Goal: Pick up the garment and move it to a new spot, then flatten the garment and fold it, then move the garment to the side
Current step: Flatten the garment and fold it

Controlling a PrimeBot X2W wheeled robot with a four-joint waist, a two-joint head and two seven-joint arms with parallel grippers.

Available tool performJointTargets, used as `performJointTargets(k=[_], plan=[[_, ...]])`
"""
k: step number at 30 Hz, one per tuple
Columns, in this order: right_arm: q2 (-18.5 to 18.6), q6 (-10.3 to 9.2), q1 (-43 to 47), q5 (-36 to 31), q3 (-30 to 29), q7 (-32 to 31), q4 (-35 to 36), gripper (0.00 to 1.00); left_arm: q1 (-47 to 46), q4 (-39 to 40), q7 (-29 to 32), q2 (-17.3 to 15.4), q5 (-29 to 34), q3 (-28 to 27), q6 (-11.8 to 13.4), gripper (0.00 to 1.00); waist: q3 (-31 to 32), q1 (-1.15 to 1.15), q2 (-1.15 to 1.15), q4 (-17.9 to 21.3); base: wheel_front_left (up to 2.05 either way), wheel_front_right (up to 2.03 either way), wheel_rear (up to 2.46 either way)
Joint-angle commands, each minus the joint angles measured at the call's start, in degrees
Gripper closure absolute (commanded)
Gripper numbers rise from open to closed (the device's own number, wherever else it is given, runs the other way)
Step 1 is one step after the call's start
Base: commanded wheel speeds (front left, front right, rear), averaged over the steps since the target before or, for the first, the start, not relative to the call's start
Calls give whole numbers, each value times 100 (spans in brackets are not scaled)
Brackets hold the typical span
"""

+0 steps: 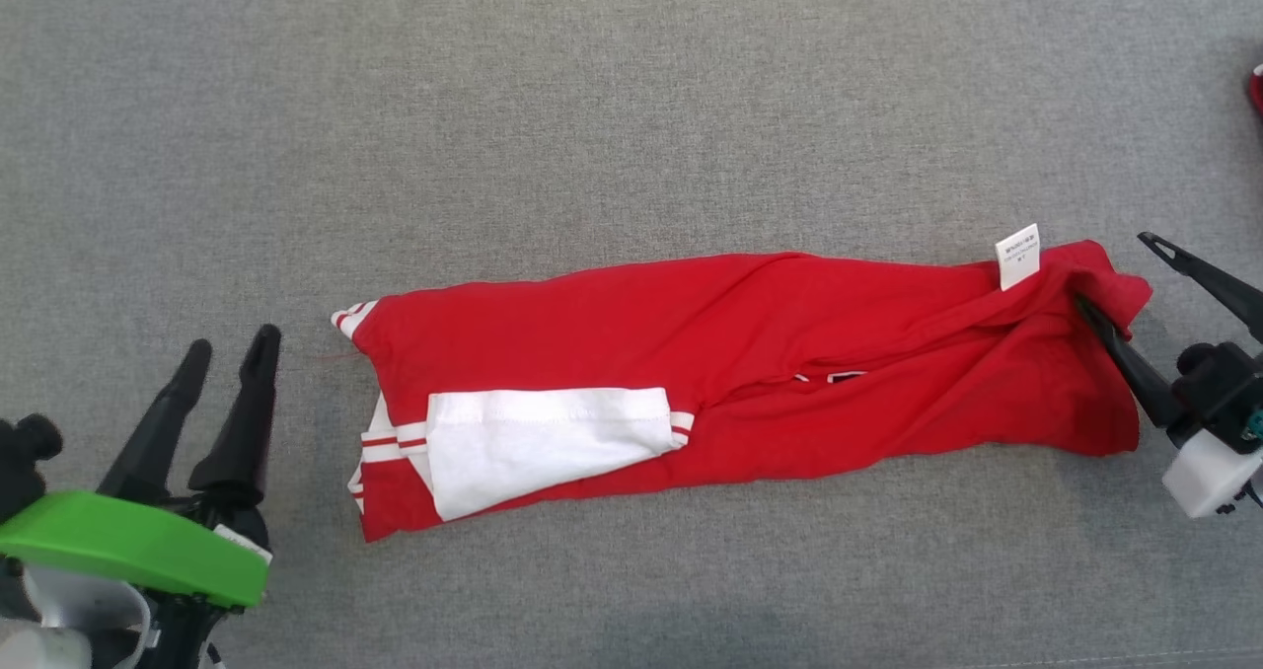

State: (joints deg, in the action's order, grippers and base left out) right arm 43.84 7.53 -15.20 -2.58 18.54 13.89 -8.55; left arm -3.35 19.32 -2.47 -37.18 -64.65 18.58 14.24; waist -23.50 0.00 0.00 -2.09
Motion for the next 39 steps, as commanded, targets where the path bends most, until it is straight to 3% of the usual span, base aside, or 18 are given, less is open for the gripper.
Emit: performJointTargets(k=[1,7,11,14,16,18,24,29,39], plan=[[48,-9,210,77,-58,9,99,0,120,96,-103,-73,54,-108,81,0,75,0,0,-46,0,0,0],[237,-9,1170,1181,-567,-451,1025,0,615,803,-706,-126,206,-816,568,0,202,0,0,-99,0,0,0],[476,-9,1645,2071,-1013,-656,1734,0,801,1211,-840,-202,251,-1095,736,0,218,0,0,-146,0,0,0],[96,-9,1746,2772,-1835,-887,1912,0,931,1394,-887,-229,264,-1253,818,0,188,0,0,-123,0,0,0],[-289,-7,1730,3172,-2145,-1213,1863,0,945,1451,-916,-206,239,-1301,830,0,150,0,0,-133,0,0,0],[-438,-8,1549,3237,-2329,-1485,1708,0,905,1458,-882,-177,206,-1245,799,0,92,0,0,-159,0,0,0],[-997,-4,1097,3338,-1935,-1900,1170,0,673,1375,-787,-106,275,-970,728,0,-8,0,0,-264,0,0,0],[-1335,-4,759,3343,-1737,-2141,607,0,628,1291,-833,-133,419,-953,870,0,-4,0,0,-343,0,0,0],[-1466,-4,1017,3847,-1559,-2825,251,0,928,1258,-990,-135,501,-1236,981,0,135,0,0,-423,0,0,0]])
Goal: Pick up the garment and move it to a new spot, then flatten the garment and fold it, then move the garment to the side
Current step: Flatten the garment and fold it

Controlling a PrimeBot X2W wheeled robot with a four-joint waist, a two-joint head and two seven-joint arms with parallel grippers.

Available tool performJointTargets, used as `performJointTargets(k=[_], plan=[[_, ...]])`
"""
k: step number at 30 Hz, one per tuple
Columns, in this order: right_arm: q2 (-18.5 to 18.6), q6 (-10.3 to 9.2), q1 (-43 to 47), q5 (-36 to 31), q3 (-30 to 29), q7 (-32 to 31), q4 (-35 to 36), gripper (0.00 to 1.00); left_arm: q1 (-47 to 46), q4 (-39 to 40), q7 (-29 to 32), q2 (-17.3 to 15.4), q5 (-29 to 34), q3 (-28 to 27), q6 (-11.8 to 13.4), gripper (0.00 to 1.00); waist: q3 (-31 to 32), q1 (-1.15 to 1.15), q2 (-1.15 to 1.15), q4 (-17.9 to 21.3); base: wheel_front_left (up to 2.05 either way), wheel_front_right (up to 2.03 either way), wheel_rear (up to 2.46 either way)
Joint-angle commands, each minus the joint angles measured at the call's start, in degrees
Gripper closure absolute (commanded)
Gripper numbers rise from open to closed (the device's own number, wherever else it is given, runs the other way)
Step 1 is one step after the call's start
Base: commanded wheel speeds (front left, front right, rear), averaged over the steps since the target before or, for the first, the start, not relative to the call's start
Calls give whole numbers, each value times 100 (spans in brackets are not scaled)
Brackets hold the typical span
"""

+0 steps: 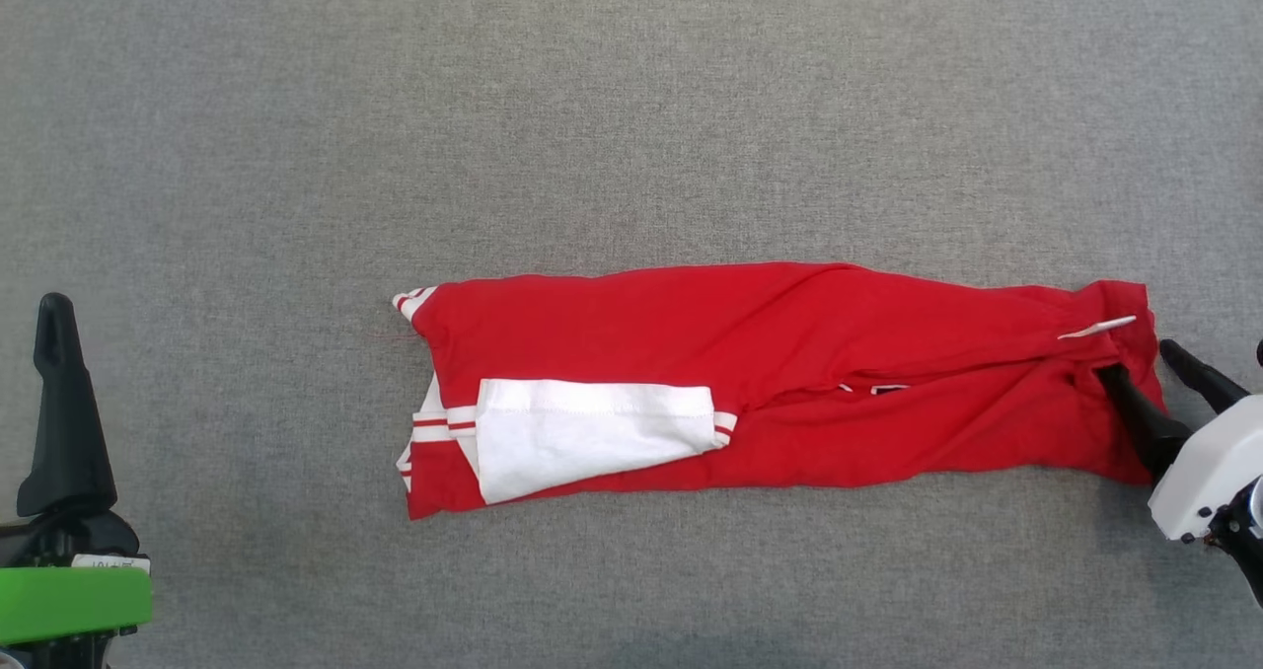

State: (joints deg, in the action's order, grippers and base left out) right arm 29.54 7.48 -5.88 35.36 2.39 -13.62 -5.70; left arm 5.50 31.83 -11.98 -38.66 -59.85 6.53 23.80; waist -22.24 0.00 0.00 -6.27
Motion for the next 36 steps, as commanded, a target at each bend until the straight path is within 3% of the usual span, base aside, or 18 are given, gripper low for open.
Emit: performJointTargets(k=[1,5,6,7,8,12,14,17,22,23,27,29,33,36], plan=[[-66,2,102,150,81,-175,-54,0,57,11,-41,25,13,-49,27,0,18,0,0,-8,0,0,0],[-227,5,57,613,253,-769,-184,0,54,32,-52,29,13,-52,5,0,39,0,0,-23,0,0,0],[-272,5,-8,710,275,-881,-214,16,47,42,-51,30,8,-54,7,0,36,0,0,-22,0,0,0],[-333,10,-83,849,257,-979,-262,66,37,52,-47,28,4,-56,7,0,34,0,0,-22,0,0,0],[-396,11,-159,1007,255,-1094,-297,100,22,57,-38,24,1,-52,2,0,37,0,0,-25,0,0,0],[-399,1,-467,1683,-185,-1430,-371,100,-31,56,-8,1,-13,-54,-12,0,90,0,0,-39,0,0,0],[-384,-3,-596,2218,-691,-1738,-407,100,-34,51,-8,11,-23,-54,-13,0,133,0,0,-51,0,0,0],[-56,-3,-649,2604,-1591,-2160,-526,100,25,58,-15,53,-45,-35,-39,0,179,0,0,-84,0,0,0],[332,2,-536,2433,-2902,-2773,-625,100,137,-33,-94,124,-18,-43,-114,0,234,0,0,-170,0,0,0],[274,2,-527,2470,-3017,-2994,-507,100,137,-52,-101,153,-22,-32,-118,0,252,0,0,-186,0,0,0],[-150,3,-621,2799,-3040,-3731,282,100,182,-98,-139,225,-37,-27,-159,0,270,0,0,-206,0,0,0],[-650,3,-705,3114,-2803,-4127,999,100,199,-125,-148,267,-49,-26,-195,0,246,0,0,-193,0,0,0],[-2029,2,-472,2819,-1679,-4596,2233,100,103,-192,-111,315,-128,51,-297,0,173,0,0,-148,0,0,0],[-2516,2,-351,2035,-671,-4542,2623,100,-77,-391,-25,225,-94,110,-350,0,89,0,0,-125,0,0,0]])
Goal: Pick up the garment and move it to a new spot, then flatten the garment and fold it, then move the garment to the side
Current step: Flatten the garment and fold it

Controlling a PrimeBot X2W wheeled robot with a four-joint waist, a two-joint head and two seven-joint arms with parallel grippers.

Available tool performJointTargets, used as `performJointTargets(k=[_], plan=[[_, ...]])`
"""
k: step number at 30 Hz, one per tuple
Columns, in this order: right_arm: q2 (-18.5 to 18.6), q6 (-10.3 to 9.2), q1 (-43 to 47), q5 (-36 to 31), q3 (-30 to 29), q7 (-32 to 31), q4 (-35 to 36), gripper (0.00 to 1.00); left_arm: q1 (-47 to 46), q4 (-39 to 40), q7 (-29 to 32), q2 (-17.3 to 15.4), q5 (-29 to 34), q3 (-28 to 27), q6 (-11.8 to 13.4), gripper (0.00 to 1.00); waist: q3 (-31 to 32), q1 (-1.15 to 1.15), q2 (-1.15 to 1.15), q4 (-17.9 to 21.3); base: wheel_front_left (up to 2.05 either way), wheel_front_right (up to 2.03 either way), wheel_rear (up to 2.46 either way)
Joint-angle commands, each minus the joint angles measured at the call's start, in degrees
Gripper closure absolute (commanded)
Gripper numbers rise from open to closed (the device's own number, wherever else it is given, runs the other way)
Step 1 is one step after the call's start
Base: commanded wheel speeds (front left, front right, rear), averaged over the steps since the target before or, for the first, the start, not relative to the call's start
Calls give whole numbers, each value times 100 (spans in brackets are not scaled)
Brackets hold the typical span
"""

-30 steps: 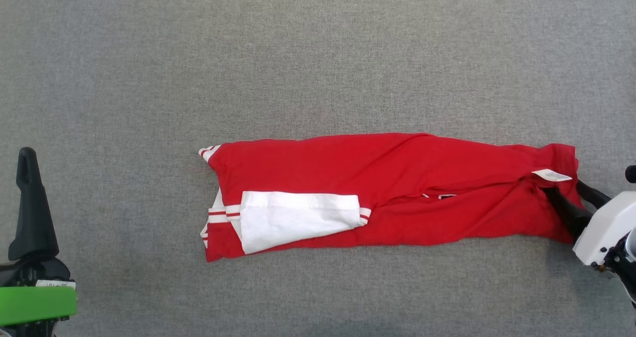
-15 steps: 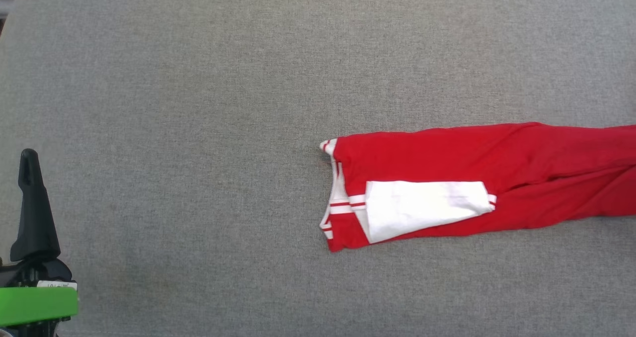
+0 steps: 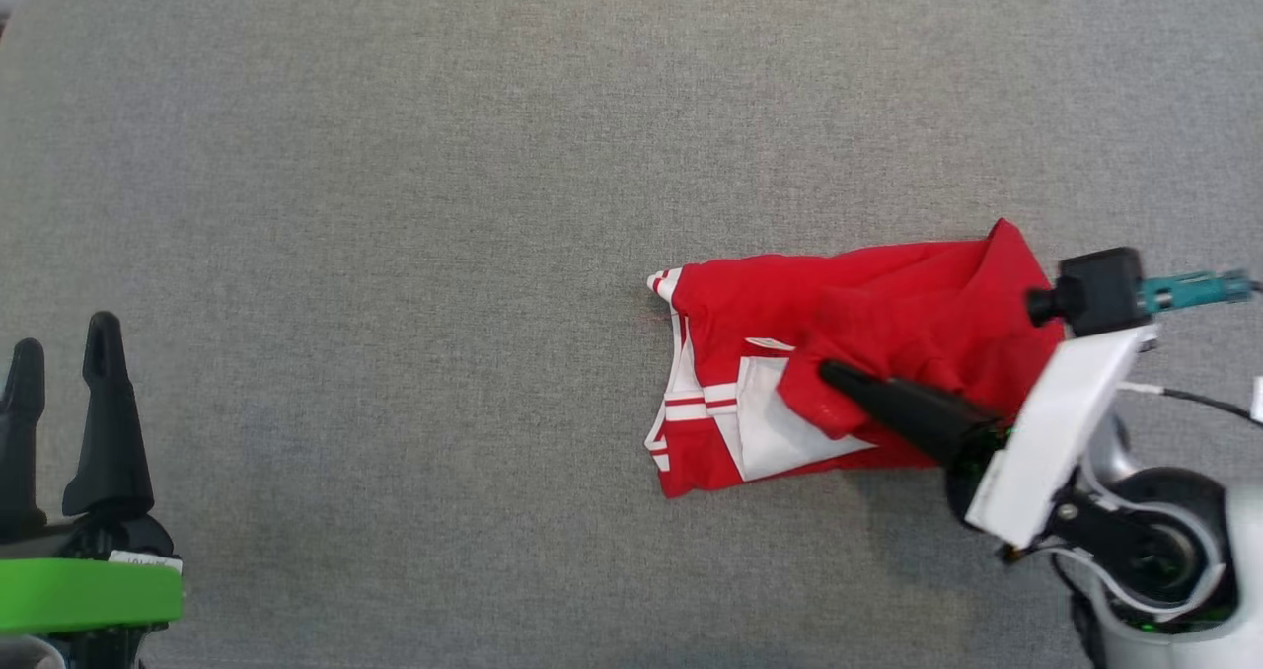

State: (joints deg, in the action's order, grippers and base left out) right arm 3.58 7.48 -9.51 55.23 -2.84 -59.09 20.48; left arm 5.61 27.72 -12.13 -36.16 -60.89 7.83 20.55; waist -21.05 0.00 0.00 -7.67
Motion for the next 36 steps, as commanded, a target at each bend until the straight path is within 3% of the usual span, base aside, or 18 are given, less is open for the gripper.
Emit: performJointTargets(k=[1,5,9,15,25,26,27,28,29,30,36], plan=[[11,3,53,-204,125,146,-52,100,-149,-38,31,-20,10,28,-48,0,-45,0,0,10,0,0,0],[-52,3,-12,-804,976,1152,-499,100,-416,-220,132,19,37,190,-105,0,-64,0,0,-81,0,0,0],[-65,3,-232,-991,1532,2159,-1116,100,-528,-360,139,63,33,249,-131,0,-53,0,0,-105,0,0,0],[-60,3,-697,-1281,2118,3058,-1800,100,-557,-486,127,138,5,317,-161,0,-30,0,0,-54,0,0,0],[-64,3,-1277,-1649,2716,3285,-2285,100,-596,-568,168,177,25,408,-150,0,54,0,0,-30,0,0,0],[-67,3,-1307,-1726,2803,3289,-2298,60,-598,-572,166,182,21,411,-152,0,61,0,0,-31,0,0,0],[-62,3,-1290,-1736,2918,3219,-2321,31,-597,-575,168,184,17,415,-153,0,66,0,0,-34,0,0,0],[-65,3,-1287,-1770,3007,3172,-2318,32,-593,-581,170,183,14,414,-148,0,69,0,0,-35,0,0,0],[-62,3,-1322,-1854,3054,3156,-2284,4,-582,-582,165,181,14,406,-139,0,67,0,0,-31,0,0,0],[-56,3,-1358,-1951,3111,3103,-2270,0,-571,-585,158,180,15,400,-132,0,67,0,0,-29,0,0,0],[-65,2,-1312,-2317,3343,2813,-1900,0,-518,-574,131,181,17,378,-109,0,87,0,0,-21,0,0,0]])
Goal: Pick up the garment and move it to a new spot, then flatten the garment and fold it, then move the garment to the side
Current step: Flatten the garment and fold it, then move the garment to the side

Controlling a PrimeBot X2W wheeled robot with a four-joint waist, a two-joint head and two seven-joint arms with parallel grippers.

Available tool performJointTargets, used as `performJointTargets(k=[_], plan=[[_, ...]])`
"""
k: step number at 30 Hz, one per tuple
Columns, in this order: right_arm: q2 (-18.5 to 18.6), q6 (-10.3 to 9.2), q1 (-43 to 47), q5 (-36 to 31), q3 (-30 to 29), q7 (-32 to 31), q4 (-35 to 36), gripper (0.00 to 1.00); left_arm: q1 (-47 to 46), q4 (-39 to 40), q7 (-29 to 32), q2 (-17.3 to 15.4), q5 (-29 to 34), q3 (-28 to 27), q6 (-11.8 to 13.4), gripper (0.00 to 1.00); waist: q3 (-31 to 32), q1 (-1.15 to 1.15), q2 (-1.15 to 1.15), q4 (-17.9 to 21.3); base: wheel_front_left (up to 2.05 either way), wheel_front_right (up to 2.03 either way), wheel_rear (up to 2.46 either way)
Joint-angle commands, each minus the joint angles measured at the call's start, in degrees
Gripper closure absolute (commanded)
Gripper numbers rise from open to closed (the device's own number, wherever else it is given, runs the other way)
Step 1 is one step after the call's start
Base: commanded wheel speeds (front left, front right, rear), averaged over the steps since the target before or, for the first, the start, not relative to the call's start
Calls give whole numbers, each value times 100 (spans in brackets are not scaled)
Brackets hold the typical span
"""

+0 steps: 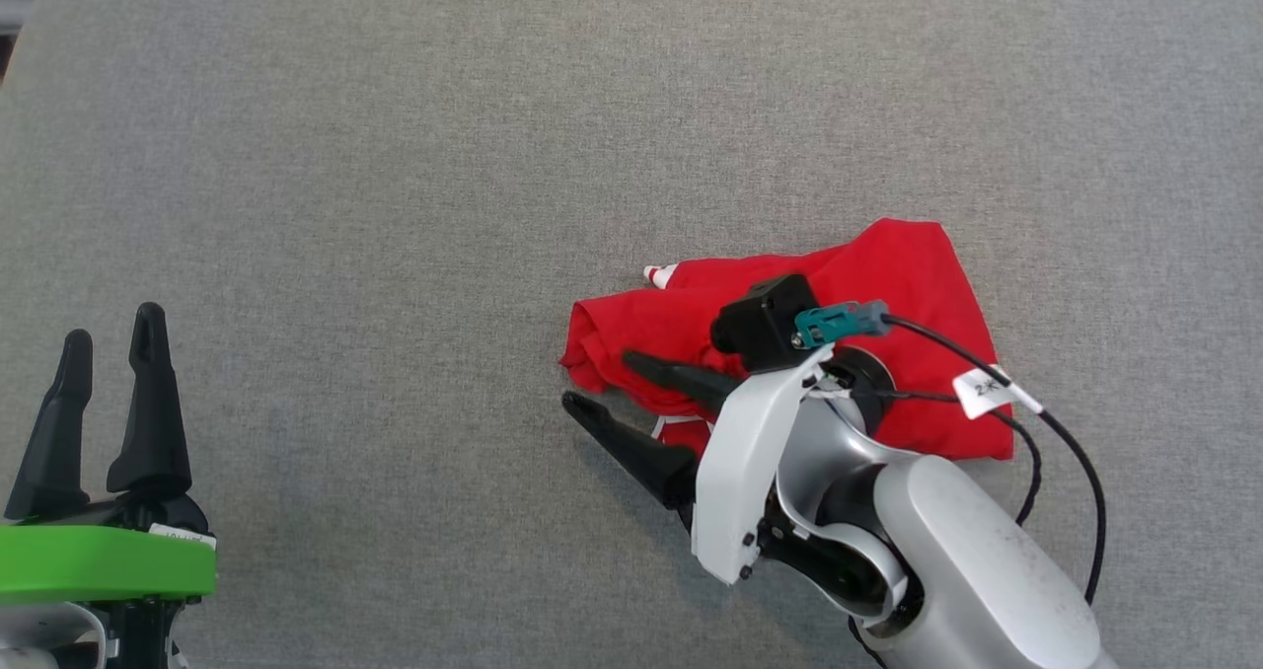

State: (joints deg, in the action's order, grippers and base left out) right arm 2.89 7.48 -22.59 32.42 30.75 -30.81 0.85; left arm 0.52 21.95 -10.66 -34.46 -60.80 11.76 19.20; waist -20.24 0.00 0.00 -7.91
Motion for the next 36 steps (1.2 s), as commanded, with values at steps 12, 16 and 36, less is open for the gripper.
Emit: performJointTargets(k=[12,16,36], plan=[[288,3,1132,-367,-2491,-745,2217,0,216,152,-92,28,-24,-105,63,0,70,0,0,69,0,0,0],[382,3,1311,-367,-3480,-902,1955,0,161,140,-106,97,-40,-55,11,0,-48,0,0,26,0,0,0],[610,2,1239,815,-3869,-1619,580,0,-38,-172,-200,336,-32,96,-158,0,-52,0,0,-461,0,0,0]])
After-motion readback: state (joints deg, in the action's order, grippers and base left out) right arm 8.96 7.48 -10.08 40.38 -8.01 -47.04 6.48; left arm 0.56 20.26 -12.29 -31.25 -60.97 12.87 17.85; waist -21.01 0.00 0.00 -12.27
